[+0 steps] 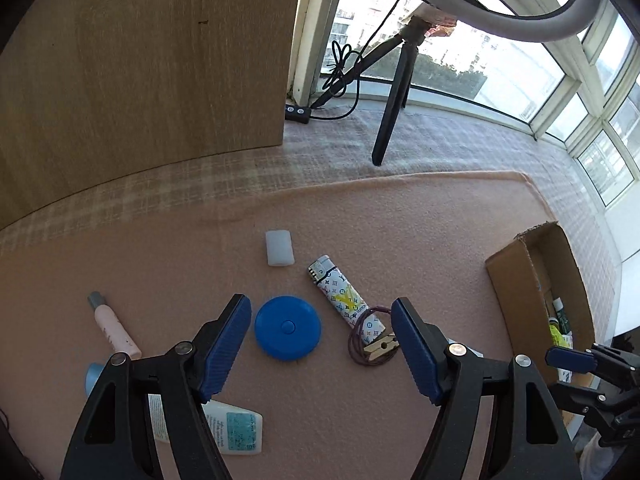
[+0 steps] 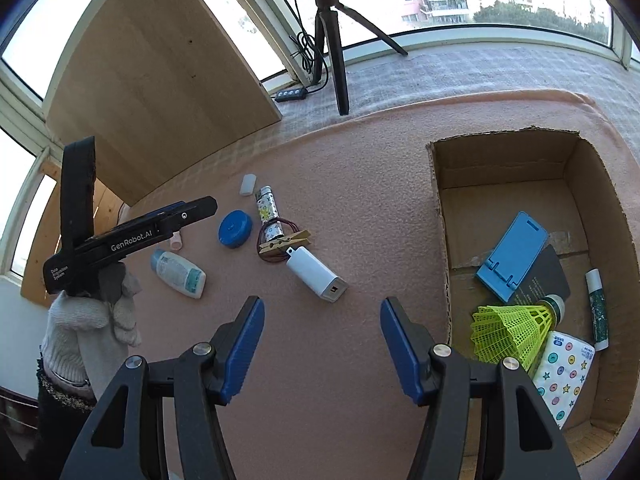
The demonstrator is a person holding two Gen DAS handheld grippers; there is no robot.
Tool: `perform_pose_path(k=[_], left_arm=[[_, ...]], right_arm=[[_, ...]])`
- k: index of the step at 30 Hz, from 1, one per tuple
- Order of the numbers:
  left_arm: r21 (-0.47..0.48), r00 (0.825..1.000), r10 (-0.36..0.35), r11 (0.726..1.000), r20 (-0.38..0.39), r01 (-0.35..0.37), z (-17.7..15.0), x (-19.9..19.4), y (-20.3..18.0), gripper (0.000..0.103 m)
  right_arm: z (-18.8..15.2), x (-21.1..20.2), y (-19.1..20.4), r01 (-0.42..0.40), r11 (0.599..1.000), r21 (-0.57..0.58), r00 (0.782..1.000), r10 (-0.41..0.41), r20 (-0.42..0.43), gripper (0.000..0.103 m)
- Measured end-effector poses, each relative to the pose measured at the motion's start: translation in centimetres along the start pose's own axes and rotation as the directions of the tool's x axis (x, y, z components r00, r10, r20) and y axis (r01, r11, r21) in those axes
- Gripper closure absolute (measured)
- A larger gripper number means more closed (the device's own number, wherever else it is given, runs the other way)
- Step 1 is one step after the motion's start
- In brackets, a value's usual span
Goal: Organize objects
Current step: 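Move both tools back from the box toward the lighter and clothespin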
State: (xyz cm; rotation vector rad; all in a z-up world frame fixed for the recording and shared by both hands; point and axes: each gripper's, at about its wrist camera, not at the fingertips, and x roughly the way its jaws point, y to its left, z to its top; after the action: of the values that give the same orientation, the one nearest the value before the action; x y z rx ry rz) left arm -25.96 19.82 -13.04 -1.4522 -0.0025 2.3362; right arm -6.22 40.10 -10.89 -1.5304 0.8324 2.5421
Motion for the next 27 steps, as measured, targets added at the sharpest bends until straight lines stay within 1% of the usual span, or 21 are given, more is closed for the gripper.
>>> perform_pose_path(k=[1,3,5,8,11,14,17,18,19,20,21,22,23,27], left_arm=[[0.006,1.000,0.003,1.000,-0.008,-0.003,0.3,0.5,-0.3,0.029],[0.025,1.000,0.009,1.000,-0.026,-0.008,0.8,1.8,-0.9,0.032],[0.049,0.999,0.020,0.999,-0.042,-0.018,1.1,3.1,-1.8,0.032],[0.090,0.997,0.055,0.995,-0.059,-0.049,1.6,4.6,-3.1,0.033],[0.118,0.993,0.089,0.990,-0.083,-0.079,2.1,6.4,-3.8,0.033],[0.133,0.983,0.156,0.981,-0.093,-0.143,2.5,7.9,-3.8,0.033],[0.139,0.981,0.150,0.981,-0.121,-0.133,2.6,9.1,-3.7,0.033],[0.150,0.980,0.150,0.980,-0.131,-0.131,2.5,9.4,-3.8,0.037],[0.173,0.977,0.171,0.974,-0.130,-0.148,2.2,9.7,-4.1,0.044],[0.208,0.974,0.194,0.964,-0.115,-0.168,1.8,9.8,-4.5,0.044],[0.234,0.976,0.193,0.958,-0.101,-0.165,1.5,9.6,-4.9,0.048],[0.247,0.978,0.179,0.957,-0.104,-0.149,1.0,9.6,-5.0,0.054],[0.254,0.980,0.169,0.957,-0.104,-0.138,0.7,9.4,-5.2,0.056],[0.321,0.981,0.170,0.938,-0.091,-0.133,-1.0,8.5,-5.7,0.060]], right_arm=[[0.2,0.8,0.3,-0.010,1.000,0.003,1.000,0.010,-0.013,0.047],[0.7,2.2,0.6,-0.005,1.000,0.009,1.000,0.005,-0.028,0.047],[1.1,3.3,0.9,0.004,1.000,0.011,0.999,-0.003,-0.043,0.047],[1.3,4.4,0.9,0.010,1.000,0.024,0.998,-0.008,-0.062,0.047],[1.3,4.9,0.9,0.011,1.000,0.027,0.997,-0.009,-0.074,0.047],[1.2,5.1,0.9,0.011,0.999,0.031,0.997,-0.009,-0.079,0.047],[1.1,5.0,0.9,0.013,1.000,0.028,0.997,-0.011,-0.078,0.047],[1.1,5.0,1.0,0.016,1.000,0.024,0.997,-0.014,-0.078,0.047],[1.0,5.0,1.0,0.019,1.000,0.022,0.997,-0.017,-0.078,0.047],[1.1,5.0,1.0,0.020,1.000,0.022,0.997,-0.019,-0.079,0.047],[1.1,5.0,0.9,0.020,1.000,0.024,0.997,-0.018,-0.079,0.047],[1.1,4.9,0.9,0.019,0.999,0.027,0.997,-0.017,-0.079,0.047],[1.1,4.9,0.8,0.017,0.999,0.029,0.997,-0.015,-0.078,0.047],[1.0,4.9,0.9,0.018,0.999,0.027,0.997,-0.016,-0.082,0.047]])
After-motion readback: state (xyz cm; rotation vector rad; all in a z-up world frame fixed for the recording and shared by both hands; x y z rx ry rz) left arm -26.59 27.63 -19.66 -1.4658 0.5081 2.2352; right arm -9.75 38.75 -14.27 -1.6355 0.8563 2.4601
